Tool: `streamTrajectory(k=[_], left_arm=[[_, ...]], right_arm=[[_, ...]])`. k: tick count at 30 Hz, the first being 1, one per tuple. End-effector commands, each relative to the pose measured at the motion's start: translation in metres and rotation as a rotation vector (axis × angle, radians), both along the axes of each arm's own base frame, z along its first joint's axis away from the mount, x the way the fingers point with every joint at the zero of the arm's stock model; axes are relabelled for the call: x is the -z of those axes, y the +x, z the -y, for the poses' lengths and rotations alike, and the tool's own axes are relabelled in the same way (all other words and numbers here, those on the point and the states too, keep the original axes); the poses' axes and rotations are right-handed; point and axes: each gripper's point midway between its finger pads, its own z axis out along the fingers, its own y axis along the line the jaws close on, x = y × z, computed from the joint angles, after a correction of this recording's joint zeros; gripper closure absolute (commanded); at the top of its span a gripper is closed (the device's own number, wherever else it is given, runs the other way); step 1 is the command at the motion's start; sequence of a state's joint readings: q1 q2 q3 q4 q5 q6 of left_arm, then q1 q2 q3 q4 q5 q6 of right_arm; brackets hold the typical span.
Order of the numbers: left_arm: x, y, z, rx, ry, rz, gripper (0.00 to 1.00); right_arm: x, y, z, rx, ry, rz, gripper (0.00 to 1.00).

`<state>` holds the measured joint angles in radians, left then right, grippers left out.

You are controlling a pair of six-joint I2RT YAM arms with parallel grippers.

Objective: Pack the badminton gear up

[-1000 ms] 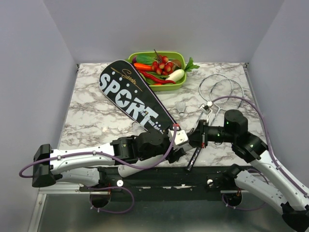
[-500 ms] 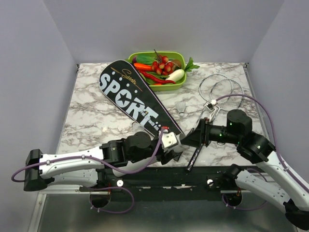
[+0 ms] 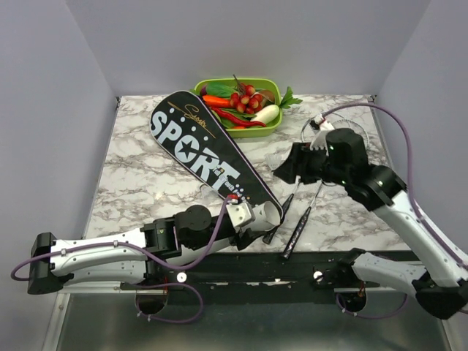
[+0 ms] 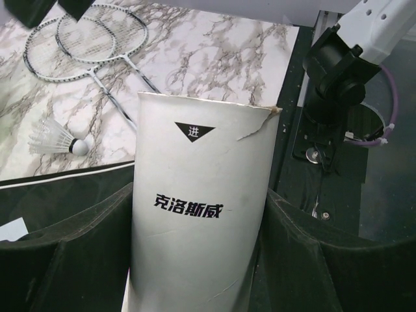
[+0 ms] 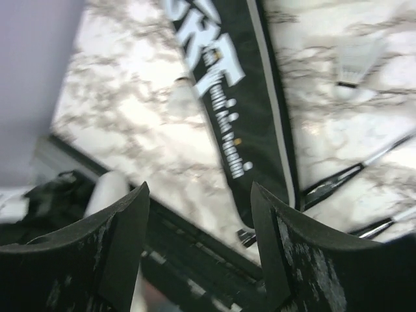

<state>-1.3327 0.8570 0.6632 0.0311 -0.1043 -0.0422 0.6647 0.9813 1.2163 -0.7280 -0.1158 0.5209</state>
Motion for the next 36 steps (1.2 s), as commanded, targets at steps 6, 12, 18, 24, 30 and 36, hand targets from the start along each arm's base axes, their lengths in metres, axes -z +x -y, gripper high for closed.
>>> streamTrajectory(k=[6, 12, 18, 24, 30, 36], left_arm=[[0.002, 0.001, -0.016, -0.091, -0.083, -0.139, 1.0], [-0.003, 0.004, -0.024, -0.118, -0.095, -0.137, 1.0], [-0.004, 0.001, -0.035, -0.13, -0.103, -0.161, 1.0], [-0.008, 0.0, -0.05, -0.15, -0.128, -0.176, 1.0], [-0.009, 0.001, -0.059, -0.169, -0.125, -0.178, 1.0], [-0.007, 0.002, -0.062, -0.181, -0.12, -0.175, 1.0]], right_arm=[[0.071, 0.137, 0.024, 0.071, -0.219, -0.022, 0.24], [0.095, 0.19, 0.01, -0.014, -0.308, -0.048, 0.2], [0.115, 0.235, -0.016, -0.068, -0.293, -0.049, 0.19], [0.145, 0.257, -0.021, -0.108, -0.331, -0.106, 0.18], [0.162, 0.261, -0.028, -0.166, -0.308, -0.158, 0.17], [0.19, 0.26, -0.028, -0.19, -0.319, -0.227, 0.16]])
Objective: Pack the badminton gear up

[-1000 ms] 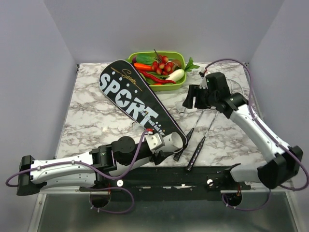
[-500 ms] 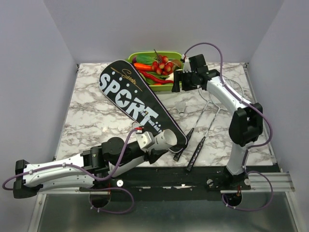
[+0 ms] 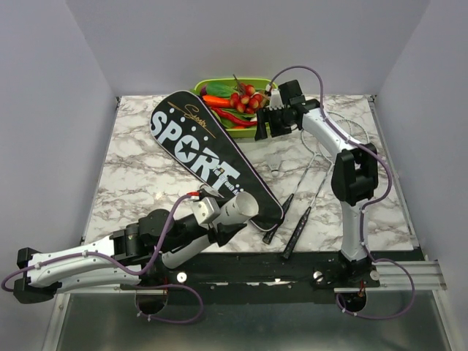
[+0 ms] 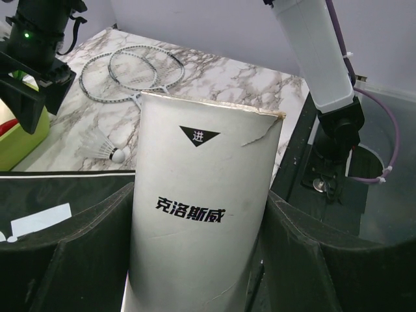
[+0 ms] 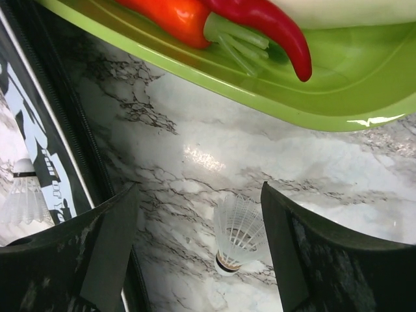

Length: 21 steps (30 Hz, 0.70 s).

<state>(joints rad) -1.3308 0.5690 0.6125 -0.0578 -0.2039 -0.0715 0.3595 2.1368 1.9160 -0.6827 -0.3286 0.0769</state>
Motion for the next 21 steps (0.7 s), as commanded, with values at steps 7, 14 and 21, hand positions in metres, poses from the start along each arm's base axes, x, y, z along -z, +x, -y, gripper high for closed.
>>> streamTrajectory(k=[7, 14, 21], left_arm=[[0.029, -0.002, -0.009, -0.064, 0.01, -0.202, 1.0], [0.032, -0.005, -0.008, -0.048, -0.001, -0.211, 1.0], [0.031, -0.008, -0.007, -0.029, -0.017, -0.208, 1.0]], right_arm=[[0.043, -0.015, 0.006, -0.048, -0.028, -0.135, 0.16], [0.055, -0.043, 0.019, -0.045, -0.048, -0.199, 0.16], [0.058, -0.062, 0.027, -0.036, -0.056, -0.2, 0.16]])
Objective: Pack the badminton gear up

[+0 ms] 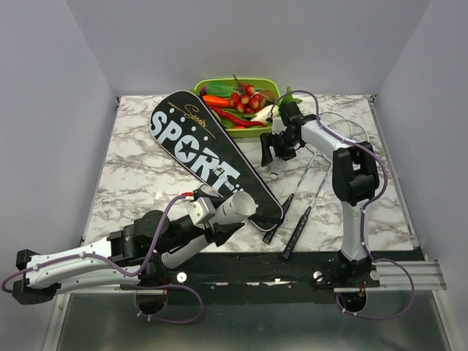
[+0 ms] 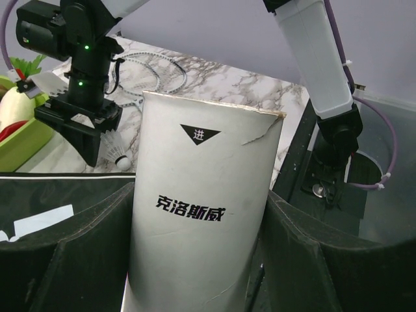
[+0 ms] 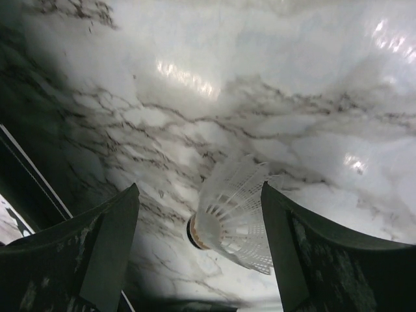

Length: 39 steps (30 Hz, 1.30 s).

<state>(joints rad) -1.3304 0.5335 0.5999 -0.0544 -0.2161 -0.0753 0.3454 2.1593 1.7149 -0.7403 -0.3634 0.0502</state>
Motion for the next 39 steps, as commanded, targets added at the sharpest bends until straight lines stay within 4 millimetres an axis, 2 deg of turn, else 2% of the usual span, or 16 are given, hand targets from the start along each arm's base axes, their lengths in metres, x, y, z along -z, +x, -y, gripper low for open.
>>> streamTrajectory(k=[1, 8, 13, 19, 21, 23, 24, 25, 26, 28, 30, 33, 34, 37, 38, 39], left_arm=[[0.035, -0.008, -0.001, -0.013, 0.005, -0.215, 1.0], [0.034, -0.011, 0.002, 0.004, -0.002, -0.217, 1.0], [0.033, -0.011, 0.005, 0.011, -0.004, -0.212, 1.0], [0.036, -0.012, 0.007, 0.016, 0.004, -0.215, 1.0], [0.037, -0.012, 0.008, 0.016, 0.006, -0.217, 1.0], [0.04, -0.012, 0.008, 0.015, 0.014, -0.22, 1.0], [0.04, -0.012, 0.008, 0.015, 0.016, -0.221, 1.0], [0.04, -0.012, 0.008, 0.017, 0.017, -0.223, 1.0], [0.04, -0.012, 0.008, 0.016, 0.017, -0.222, 1.0], [0.04, -0.011, 0.008, 0.013, 0.018, -0.223, 1.0], [0.041, -0.011, 0.008, 0.011, 0.023, -0.222, 1.0], [0.04, -0.011, 0.009, 0.014, 0.026, -0.22, 1.0], [0.039, -0.011, 0.009, 0.014, 0.027, -0.22, 1.0], [0.041, -0.011, 0.011, 0.016, 0.04, -0.219, 1.0], [0.045, -0.011, 0.012, 0.015, 0.053, -0.219, 1.0], [0.045, -0.01, 0.013, 0.011, 0.059, -0.217, 1.0]], right_arm=[[-0.019, -0.008, 0.005, -0.008, 0.018, 0.058, 0.16], [-0.024, -0.026, 0.021, 0.024, -0.023, 0.08, 0.17], [-0.031, -0.037, 0.025, 0.037, -0.019, 0.092, 0.23], [-0.016, -0.048, 0.024, 0.048, 0.008, 0.048, 0.28], [-0.012, -0.051, 0.021, 0.052, 0.023, 0.034, 0.36], [-0.007, -0.051, 0.021, 0.068, 0.031, 0.022, 0.53], [-0.005, -0.05, 0.022, 0.075, 0.028, 0.022, 0.62], [-0.004, -0.049, 0.024, 0.086, 0.022, 0.025, 0.82], [-0.005, -0.048, 0.024, 0.094, 0.017, 0.03, 0.91], [-0.01, -0.044, 0.028, 0.108, 0.003, 0.06, 1.0], [-0.016, -0.042, 0.033, 0.133, -0.017, 0.084, 0.99], [-0.034, -0.038, 0.038, 0.162, -0.018, 0.132, 1.0], [-0.05, -0.038, 0.039, 0.172, -0.011, 0.166, 1.0], [-0.071, -0.044, 0.044, 0.201, -0.007, 0.206, 0.99], [-0.09, -0.046, 0.047, 0.218, 0.008, 0.247, 1.0], [-0.095, -0.049, 0.052, 0.237, -0.009, 0.263, 0.99]])
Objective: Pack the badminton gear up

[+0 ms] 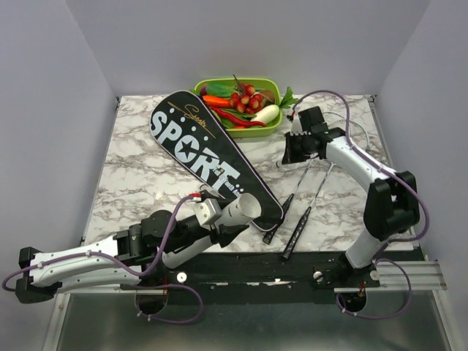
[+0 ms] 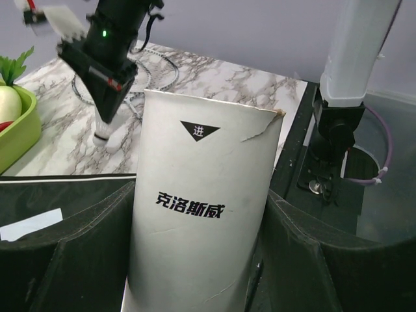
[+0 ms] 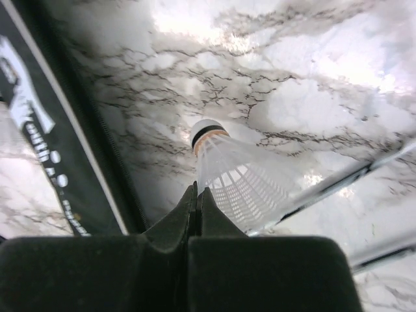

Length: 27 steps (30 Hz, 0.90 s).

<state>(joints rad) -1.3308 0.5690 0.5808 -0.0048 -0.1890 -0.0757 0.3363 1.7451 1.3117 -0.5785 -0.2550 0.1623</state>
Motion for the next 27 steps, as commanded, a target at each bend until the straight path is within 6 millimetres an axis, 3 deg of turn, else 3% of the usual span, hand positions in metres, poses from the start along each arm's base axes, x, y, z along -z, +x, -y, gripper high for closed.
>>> streamTrajectory(k=[1, 2, 5, 6, 8, 9, 14, 21, 22, 27], left_arm=[[0.042, -0.007, 0.004, -0.017, 0.071, -0.212, 1.0], [0.047, -0.006, 0.006, -0.019, 0.093, -0.212, 1.0], [0.054, -0.005, 0.013, -0.017, 0.124, -0.207, 1.0], [0.054, -0.003, 0.015, -0.021, 0.127, -0.204, 1.0], [0.062, -0.001, 0.019, -0.031, 0.161, -0.203, 1.0], [0.063, 0.003, 0.02, -0.048, 0.169, -0.203, 1.0], [0.087, 0.011, 0.029, -0.081, 0.277, -0.197, 1.0], [0.099, 0.012, 0.039, -0.064, 0.29, -0.174, 1.0], [0.099, 0.013, 0.04, -0.064, 0.286, -0.173, 1.0], [0.088, 0.014, 0.047, -0.058, 0.232, -0.162, 1.0]], right_arm=[[-0.049, -0.007, 0.02, 0.098, -0.017, 0.119, 0.99], [-0.068, -0.012, 0.022, 0.112, 0.001, 0.16, 0.99], [-0.082, -0.032, 0.024, 0.109, 0.006, 0.192, 1.0], [-0.099, -0.042, 0.024, 0.101, 0.019, 0.234, 0.99], [-0.106, -0.06, 0.025, 0.095, 0.026, 0.221, 1.0], [-0.123, -0.07, 0.027, 0.1, 0.048, 0.258, 1.0], [-0.156, -0.125, 0.025, 0.011, 0.115, 0.276, 1.0], [-0.153, -0.195, 0.019, -0.113, 0.167, 0.174, 0.99], [-0.147, -0.202, 0.019, -0.121, 0.174, 0.153, 0.99], [-0.154, -0.237, 0.002, -0.229, 0.336, 0.131, 0.99]])
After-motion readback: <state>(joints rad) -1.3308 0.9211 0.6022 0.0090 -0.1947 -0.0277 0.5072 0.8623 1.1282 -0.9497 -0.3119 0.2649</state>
